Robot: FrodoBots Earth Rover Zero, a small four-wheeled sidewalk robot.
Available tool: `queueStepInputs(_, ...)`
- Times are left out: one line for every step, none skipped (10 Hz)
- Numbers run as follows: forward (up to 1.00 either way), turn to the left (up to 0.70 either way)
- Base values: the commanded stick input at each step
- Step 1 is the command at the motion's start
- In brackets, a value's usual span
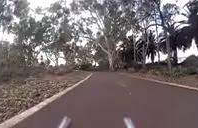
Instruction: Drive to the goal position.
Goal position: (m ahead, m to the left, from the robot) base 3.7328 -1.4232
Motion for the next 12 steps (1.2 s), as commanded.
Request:
queueStepInputs(0.6,-0.15)
queueStepInputs(0.6,-0.15)
queueStepInputs(0.6,-0.15)
queueStepInputs(0.6,-0.14)
queueStepInputs(0.6,-0.12)
queueStepInputs(0.6,-0.1)
queueStepInputs(0.6,-0.08)
queueStepInputs(0.6,-0.05)
queueStepInputs(0.6,-0.01)
queueStepInputs(0.6,0.0)
queueStepInputs(0.6,0.0)
queueStepInputs(0.6,0.0)
